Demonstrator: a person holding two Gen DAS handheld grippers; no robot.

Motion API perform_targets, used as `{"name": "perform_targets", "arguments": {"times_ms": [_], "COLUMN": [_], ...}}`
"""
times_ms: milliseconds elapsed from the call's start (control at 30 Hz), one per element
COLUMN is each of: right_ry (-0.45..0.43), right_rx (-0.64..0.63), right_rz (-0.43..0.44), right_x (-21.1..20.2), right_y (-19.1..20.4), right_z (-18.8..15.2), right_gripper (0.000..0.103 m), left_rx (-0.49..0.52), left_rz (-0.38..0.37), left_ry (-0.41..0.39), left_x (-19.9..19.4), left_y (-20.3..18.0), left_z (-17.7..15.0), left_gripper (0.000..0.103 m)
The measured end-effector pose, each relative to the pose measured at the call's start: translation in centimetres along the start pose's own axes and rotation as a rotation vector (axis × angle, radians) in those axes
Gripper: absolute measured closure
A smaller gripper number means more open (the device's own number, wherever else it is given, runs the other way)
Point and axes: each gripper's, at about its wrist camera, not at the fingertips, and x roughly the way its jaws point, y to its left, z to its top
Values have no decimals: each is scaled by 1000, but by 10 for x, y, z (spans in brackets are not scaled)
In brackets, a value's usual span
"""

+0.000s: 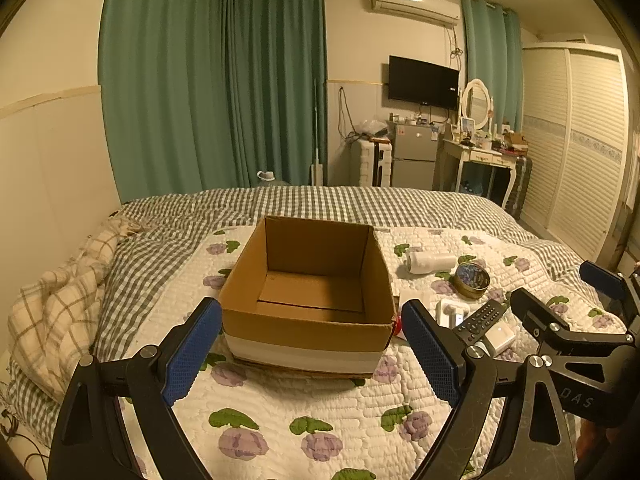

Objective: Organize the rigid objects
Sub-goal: 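Grasp the cardboard box wall with the left tool while the right tool reaches the pill bottle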

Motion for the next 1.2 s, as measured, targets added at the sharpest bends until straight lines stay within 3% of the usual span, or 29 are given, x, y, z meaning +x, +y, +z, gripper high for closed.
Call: {"name": "perform_targets", "arguments": {"times_ms": [200,400,567,700,900,967,1033,1200], "right_ry": [9,36,69,109,195,222,241,278], "right_rx": [-4,-35,-84,-123,-186,-208,-234,-266], "right_rz": [10,9,18,65,151,175,188,224], "right_x": [3,13,35,62,116,132,146,171], "right_y": [-7,-19,-32,-32,-15,-9,-2,7], "right_z": [7,19,27,24,12,7,3,-6], "right_gripper": [0,0,0,0,0,0,0,0], "left_rx": [22,29,106,92,101,104,107,75], "left_rz": [-7,-5,129,137,173,166,159,138], "left_ry": [21,95,136,249,351,376,412,502], "left_x": [2,21,52,87,128,138,149,178], "left_y": [3,25,47,70,85,85,85,90], "left_z": [13,39,52,51,41,41,39,37], "left_gripper": [9,9,9,10,11,18,38,63]}}
